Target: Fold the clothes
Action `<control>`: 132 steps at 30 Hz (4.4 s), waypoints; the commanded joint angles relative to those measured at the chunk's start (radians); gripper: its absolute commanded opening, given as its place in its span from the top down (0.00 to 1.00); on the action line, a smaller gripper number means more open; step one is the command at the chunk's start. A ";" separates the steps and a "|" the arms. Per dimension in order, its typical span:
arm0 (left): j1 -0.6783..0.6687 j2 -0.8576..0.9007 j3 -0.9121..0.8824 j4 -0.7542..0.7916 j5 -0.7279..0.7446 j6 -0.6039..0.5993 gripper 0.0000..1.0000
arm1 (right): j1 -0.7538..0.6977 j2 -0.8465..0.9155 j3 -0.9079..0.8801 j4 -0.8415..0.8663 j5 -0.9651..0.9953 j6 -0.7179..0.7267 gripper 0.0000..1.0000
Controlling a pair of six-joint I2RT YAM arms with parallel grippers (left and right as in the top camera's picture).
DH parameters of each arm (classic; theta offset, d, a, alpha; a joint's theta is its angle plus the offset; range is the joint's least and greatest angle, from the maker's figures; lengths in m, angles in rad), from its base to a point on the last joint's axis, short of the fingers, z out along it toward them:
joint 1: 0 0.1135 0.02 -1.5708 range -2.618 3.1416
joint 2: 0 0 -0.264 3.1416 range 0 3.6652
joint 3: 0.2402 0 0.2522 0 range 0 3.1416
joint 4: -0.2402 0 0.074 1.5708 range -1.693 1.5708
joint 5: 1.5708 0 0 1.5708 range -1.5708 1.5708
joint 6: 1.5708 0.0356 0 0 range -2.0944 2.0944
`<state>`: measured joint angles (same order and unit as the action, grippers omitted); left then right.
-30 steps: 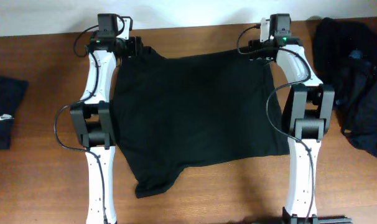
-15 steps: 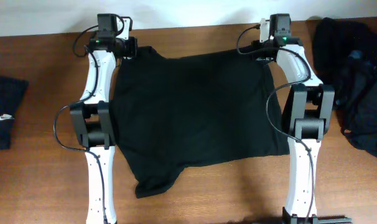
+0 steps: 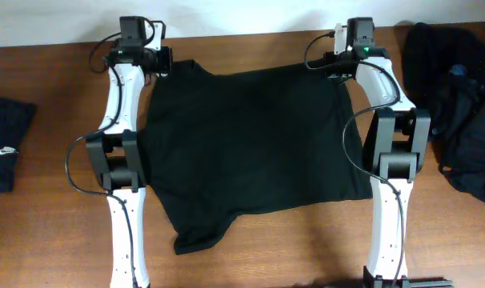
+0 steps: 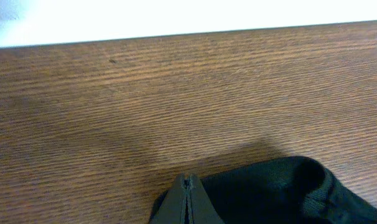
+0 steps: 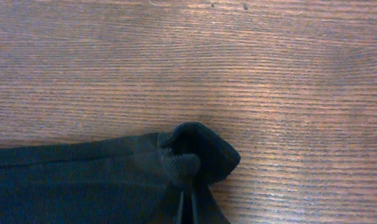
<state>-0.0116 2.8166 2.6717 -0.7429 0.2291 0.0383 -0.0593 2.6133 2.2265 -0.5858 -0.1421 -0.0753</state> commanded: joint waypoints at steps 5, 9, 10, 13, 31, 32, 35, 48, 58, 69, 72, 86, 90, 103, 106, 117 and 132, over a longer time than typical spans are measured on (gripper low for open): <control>0.010 -0.097 -0.006 -0.021 0.011 0.005 0.99 | 0.003 -0.027 0.001 -0.037 -0.017 0.005 0.96; 0.014 -0.100 -0.006 -0.050 0.011 0.005 0.99 | 0.003 -0.034 0.018 -0.061 -0.017 0.004 0.96; 0.015 -0.100 -0.006 -0.055 0.011 0.005 0.99 | 0.003 -0.038 0.028 -0.074 -0.018 0.005 0.96; 0.015 -0.109 -0.006 -0.071 0.012 0.004 0.99 | 0.006 -0.050 0.071 -0.132 -0.020 0.001 0.96; 0.016 -0.260 -0.006 -0.245 0.011 0.004 0.99 | 0.007 -0.074 0.265 -0.385 -0.043 -0.025 0.96; 0.017 -0.262 -0.006 -0.267 0.008 0.004 0.99 | 0.007 -0.077 0.268 -0.399 -0.047 -0.025 0.96; 0.027 -0.262 -0.006 -0.304 0.008 0.004 0.99 | 0.005 -0.098 0.273 -0.438 -0.050 -0.025 0.96; 0.036 -0.272 -0.006 -0.462 0.019 -0.011 0.99 | -0.002 -0.176 0.273 -0.589 -0.061 -0.068 0.96; 0.036 -0.328 -0.006 -0.630 0.019 -0.027 0.99 | -0.004 -0.176 0.273 -0.724 -0.103 -0.129 0.96; 0.033 -0.393 -0.006 -0.780 0.018 -0.034 0.99 | -0.015 -0.176 0.273 -0.854 -0.117 -0.150 0.96; 0.033 -0.393 -0.006 -0.830 0.019 -0.034 0.99 | -0.015 -0.176 0.273 -0.896 -0.117 -0.157 0.96; 0.013 -0.392 -0.033 -0.914 0.018 -0.034 0.99 | -0.014 -0.176 0.272 -1.039 -0.116 -0.156 0.96; -0.013 -0.391 -0.056 -0.909 0.009 -0.034 1.00 | -0.014 -0.176 0.272 -1.076 -0.115 -0.156 0.96; -0.038 -0.391 -0.141 -0.925 -0.046 -0.035 0.99 | -0.015 -0.176 0.210 -1.113 -0.109 -0.153 0.96; -0.038 -0.391 -0.164 -0.920 -0.061 -0.035 0.99 | -0.015 -0.176 0.201 -1.113 -0.109 -0.153 0.96; -0.038 -0.391 -0.276 -0.863 -0.061 -0.035 0.99 | -0.015 -0.176 0.139 -1.091 -0.066 -0.153 0.96; -0.038 -0.394 -0.184 -0.822 -0.048 -0.035 0.01 | -0.015 -0.176 0.143 -1.039 -0.108 -0.153 0.31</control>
<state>-0.0532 2.4516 2.4092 -1.5673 0.1719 0.0032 -0.0681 2.4706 2.3589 -1.6299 -0.2108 -0.2207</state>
